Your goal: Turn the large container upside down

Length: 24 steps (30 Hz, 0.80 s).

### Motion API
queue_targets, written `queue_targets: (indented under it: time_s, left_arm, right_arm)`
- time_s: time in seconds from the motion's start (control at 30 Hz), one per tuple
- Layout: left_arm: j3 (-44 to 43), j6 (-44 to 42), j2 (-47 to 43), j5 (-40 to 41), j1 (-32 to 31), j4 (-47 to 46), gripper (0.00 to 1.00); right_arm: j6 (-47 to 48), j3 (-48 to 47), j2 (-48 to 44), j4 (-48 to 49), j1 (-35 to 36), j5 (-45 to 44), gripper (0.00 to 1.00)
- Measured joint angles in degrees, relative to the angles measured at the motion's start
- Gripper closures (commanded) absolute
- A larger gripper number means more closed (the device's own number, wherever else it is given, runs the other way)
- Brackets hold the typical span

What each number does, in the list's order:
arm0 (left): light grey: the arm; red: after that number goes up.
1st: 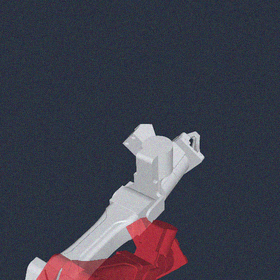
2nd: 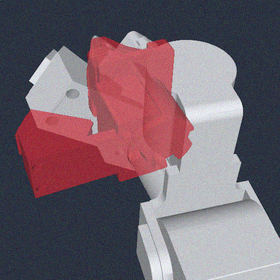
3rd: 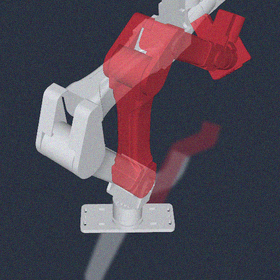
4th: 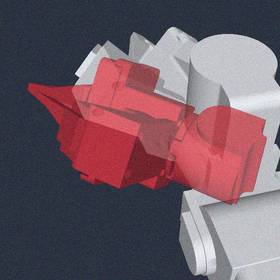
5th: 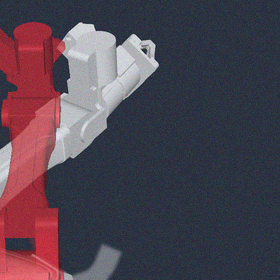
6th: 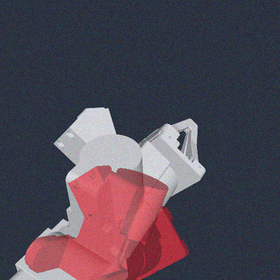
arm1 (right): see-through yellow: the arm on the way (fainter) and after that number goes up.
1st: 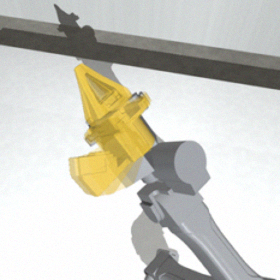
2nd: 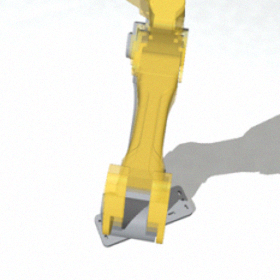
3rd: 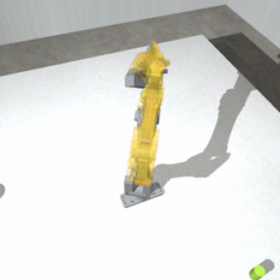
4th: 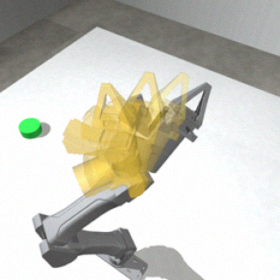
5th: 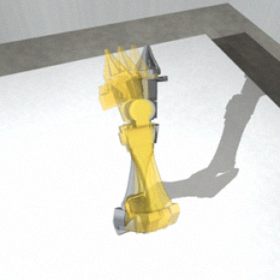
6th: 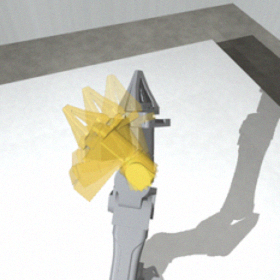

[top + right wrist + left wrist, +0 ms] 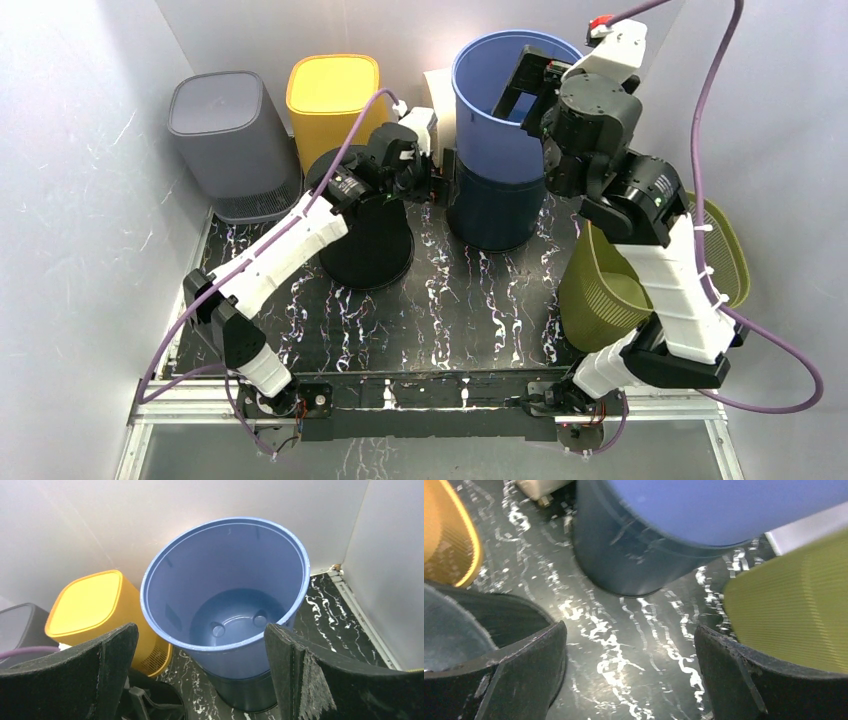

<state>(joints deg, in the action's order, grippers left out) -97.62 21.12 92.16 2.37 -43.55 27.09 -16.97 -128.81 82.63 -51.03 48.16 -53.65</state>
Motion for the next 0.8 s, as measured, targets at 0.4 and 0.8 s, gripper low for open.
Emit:
queue_targets:
  time_s: [0.4,0.8]
  left_arm:
    - [16.7,4.8,-14.9,18.9,-0.5,8.5,0.02]
    - [20.3,16.9,-37.4,36.5,0.7,28.7,0.02]
  right_arm:
    - [-1.1,-1.3,5.6,-3.5,-23.7,16.4,0.02]
    - [-4.2,-0.7,8.6,-6.3,-32.5,29.0,0.04]
